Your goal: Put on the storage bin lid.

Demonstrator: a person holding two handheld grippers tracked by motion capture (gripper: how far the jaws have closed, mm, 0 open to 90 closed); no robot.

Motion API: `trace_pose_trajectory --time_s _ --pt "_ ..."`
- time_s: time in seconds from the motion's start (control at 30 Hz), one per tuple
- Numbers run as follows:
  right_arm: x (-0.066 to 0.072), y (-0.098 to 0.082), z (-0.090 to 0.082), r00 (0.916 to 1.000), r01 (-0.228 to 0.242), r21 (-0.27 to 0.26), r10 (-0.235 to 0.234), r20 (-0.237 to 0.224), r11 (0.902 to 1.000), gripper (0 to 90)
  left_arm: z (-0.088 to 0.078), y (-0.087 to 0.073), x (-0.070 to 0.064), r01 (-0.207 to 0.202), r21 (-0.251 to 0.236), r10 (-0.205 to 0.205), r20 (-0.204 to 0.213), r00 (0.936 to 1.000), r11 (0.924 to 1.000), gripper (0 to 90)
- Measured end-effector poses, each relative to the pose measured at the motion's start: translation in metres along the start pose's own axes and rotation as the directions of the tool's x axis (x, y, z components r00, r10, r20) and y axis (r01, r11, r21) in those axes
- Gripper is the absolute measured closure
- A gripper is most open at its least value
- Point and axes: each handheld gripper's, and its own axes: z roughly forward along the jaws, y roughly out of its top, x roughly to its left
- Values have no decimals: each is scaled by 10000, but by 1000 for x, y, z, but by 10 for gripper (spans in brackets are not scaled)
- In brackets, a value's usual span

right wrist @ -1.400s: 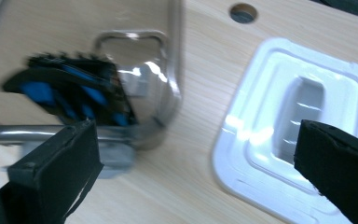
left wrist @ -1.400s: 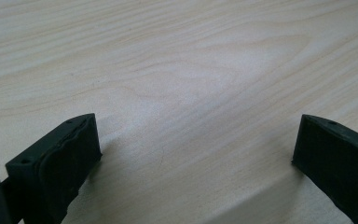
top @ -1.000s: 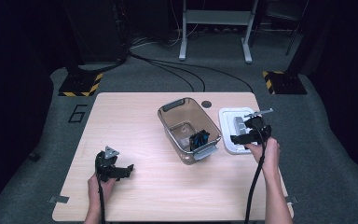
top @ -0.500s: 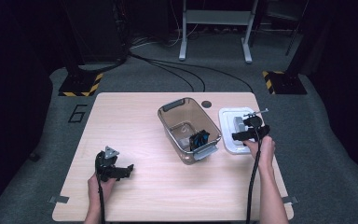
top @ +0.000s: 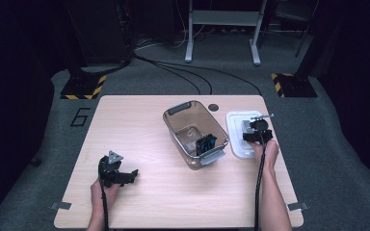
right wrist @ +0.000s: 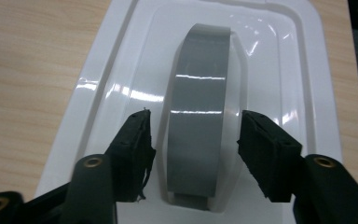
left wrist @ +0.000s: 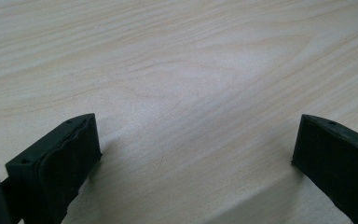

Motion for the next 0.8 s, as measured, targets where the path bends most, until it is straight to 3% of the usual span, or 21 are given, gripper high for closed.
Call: trace_pose_trajectory --time_s 0.17,0.3,0.33,0.43,0.73,0.8 --pt "1 1 3 9996 225 -227 -221 176 9995 530 0 0 0 -6 3 6 0 10000 10000 5" --pt "1 0 7 9996 39 -144 -35 287 9999 562 0 0 0 -1 -1 1 -1 10000 10000 5" --pt "-1 1 7 9998 -152 -124 153 108 9998 602 0 0 0 -7 5 7 -1 10000 10000 6" --pt "-1 2 6 9994 -296 -116 298 196 9995 660 0 0 0 -4 5 4 -2 10000 10000 5" --pt "-1 2 4 9989 -390 -205 395 239 9990 668 -1 0 1 -119 91 118 29 9999 9999 5" --pt "-2 2 2 9996 -222 -223 226 169 9995 669 -1 0 1 -119 92 119 34 9999 9999 6"
